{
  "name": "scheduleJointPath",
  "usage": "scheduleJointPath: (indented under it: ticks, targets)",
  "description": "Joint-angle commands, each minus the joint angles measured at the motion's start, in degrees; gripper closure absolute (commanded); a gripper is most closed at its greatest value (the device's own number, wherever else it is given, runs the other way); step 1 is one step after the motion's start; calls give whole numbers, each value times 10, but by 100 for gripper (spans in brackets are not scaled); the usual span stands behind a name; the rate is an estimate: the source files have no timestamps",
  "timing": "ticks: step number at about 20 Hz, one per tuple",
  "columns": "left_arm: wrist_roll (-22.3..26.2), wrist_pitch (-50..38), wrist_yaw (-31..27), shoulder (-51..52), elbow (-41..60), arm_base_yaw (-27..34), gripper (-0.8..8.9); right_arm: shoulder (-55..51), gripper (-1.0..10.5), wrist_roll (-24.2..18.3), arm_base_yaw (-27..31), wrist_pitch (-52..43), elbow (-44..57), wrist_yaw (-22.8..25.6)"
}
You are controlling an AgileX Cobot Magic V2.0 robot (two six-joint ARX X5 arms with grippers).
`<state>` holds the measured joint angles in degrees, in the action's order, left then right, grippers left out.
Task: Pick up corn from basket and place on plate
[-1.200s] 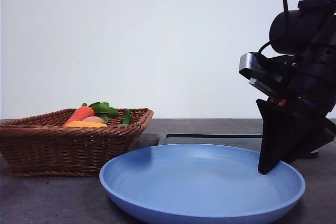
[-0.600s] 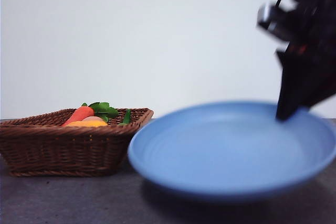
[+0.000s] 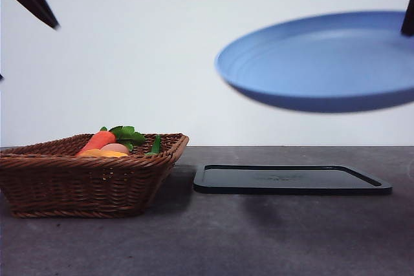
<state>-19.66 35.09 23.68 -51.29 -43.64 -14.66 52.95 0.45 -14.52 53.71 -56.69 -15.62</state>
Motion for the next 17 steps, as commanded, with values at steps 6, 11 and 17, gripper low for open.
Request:
scheduleJointPath:
  ticks: [6, 11, 17]
  targets:
    - [-28, 17, -161, -227, -130, -80, 360, -56, 945, 6, 9, 8, -15, -5]
    - [-41, 30, -184, -359, -203, -104, 360, -60, 945, 3, 9, 8, -15, -5]
    - [-61, 31, -187, -436, -236, -113, 360, -60, 945, 3, 9, 8, -15, -9]
